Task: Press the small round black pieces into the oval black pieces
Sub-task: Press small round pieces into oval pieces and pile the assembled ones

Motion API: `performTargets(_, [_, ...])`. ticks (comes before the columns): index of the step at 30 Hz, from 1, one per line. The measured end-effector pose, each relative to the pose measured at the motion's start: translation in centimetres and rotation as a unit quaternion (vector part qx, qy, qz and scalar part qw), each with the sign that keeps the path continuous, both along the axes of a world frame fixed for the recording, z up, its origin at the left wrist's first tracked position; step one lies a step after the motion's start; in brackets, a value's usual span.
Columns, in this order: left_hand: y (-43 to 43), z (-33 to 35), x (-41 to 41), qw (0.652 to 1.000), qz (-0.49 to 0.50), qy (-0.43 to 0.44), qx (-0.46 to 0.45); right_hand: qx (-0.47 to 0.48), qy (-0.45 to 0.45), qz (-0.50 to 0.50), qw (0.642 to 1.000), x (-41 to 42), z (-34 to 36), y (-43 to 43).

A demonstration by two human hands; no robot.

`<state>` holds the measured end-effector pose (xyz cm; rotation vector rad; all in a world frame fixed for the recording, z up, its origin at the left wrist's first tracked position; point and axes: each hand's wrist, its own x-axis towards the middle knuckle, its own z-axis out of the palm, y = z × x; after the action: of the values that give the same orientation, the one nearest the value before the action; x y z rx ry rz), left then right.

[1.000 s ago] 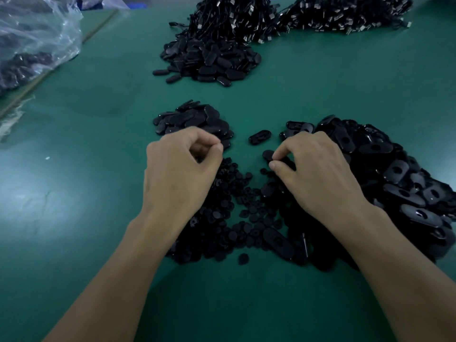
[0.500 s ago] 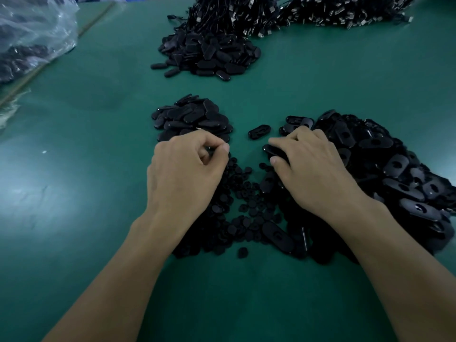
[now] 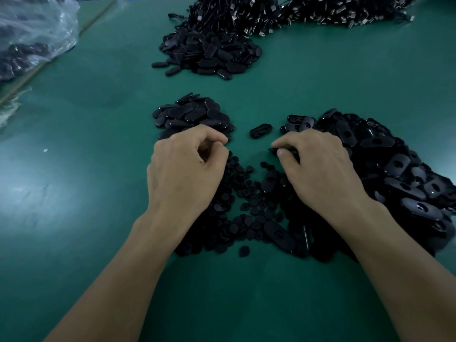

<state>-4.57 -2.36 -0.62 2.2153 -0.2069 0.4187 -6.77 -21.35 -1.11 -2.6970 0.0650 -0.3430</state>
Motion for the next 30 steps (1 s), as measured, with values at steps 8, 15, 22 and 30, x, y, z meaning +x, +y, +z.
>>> performTargets(8, [0.18,-0.44,0.23,1.000,0.004,-0.011,0.008,0.030,-0.005,-0.016,0.999,0.14,-0.31,-0.11])
performTargets(15, [0.19,-0.62,0.27,1.000,0.003,-0.006,0.007,0.050,-0.003,-0.012,0.999,0.13,-0.40,-0.25])
performTargets(22, [0.20,-0.55,0.18,1.000,0.004,-0.007,0.012,0.084,-0.039,-0.020,0.996,-0.03,-0.36,0.01])
performTargets(30, [0.11,-0.50,0.02,1.000,0.001,-0.003,0.012,0.082,-0.061,-0.047,0.994,-0.29,-0.19,-0.22])
